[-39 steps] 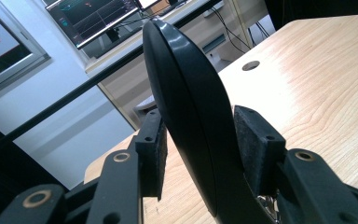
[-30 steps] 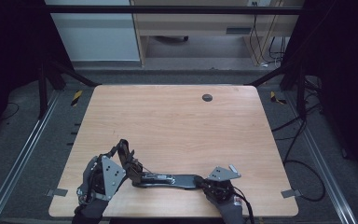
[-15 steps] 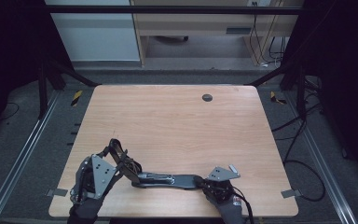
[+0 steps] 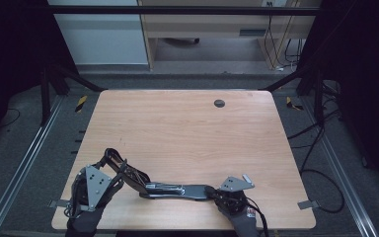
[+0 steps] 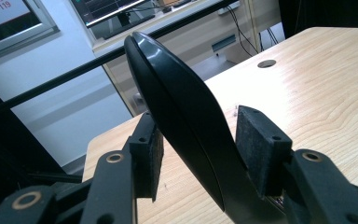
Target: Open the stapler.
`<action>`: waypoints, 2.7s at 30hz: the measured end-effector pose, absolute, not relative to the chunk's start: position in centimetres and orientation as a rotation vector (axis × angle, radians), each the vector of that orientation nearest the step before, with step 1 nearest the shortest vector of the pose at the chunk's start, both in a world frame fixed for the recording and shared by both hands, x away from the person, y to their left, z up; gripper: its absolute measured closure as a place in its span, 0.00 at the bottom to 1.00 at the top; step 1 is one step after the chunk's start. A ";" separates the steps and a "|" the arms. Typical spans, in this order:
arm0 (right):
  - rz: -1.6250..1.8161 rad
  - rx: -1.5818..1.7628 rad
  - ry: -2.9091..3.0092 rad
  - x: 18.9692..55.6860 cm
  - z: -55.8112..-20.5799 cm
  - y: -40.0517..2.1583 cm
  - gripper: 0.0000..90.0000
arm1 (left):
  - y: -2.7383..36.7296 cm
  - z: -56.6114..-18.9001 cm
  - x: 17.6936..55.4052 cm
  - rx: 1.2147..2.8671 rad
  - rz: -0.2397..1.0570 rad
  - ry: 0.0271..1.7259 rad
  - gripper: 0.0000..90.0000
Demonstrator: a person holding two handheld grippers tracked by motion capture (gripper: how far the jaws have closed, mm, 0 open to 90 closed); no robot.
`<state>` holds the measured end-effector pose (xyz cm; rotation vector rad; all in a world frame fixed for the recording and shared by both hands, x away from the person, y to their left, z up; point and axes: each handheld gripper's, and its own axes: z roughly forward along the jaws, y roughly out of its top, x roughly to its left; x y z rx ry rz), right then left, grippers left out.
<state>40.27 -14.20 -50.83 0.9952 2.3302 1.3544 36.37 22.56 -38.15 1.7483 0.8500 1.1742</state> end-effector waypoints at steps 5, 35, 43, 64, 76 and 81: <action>1.356 0.993 2.330 40.3 -50.8 -14.2 1.00 | 22.8 -38.3 36.3 1.740 1.178 0.854 0.57; 1.354 0.993 2.328 40.3 -50.8 -14.1 1.00 | 25.5 -39.5 36.0 1.671 1.131 0.925 0.53; 1.353 0.996 2.329 40.3 -50.8 -14.1 1.00 | 26.1 -39.9 35.9 1.643 1.118 0.944 0.52; 1.351 0.995 2.330 40.3 -50.8 -14.1 1.00 | 27.2 -40.6 35.8 1.624 1.111 0.969 0.48; 1.351 0.995 2.330 40.3 -50.8 -14.1 1.00 | 27.3 -40.7 35.6 1.627 1.115 0.969 0.47; 1.352 0.994 2.331 40.3 -50.8 -14.1 1.00 | 27.4 -40.7 35.7 1.630 1.116 0.967 0.47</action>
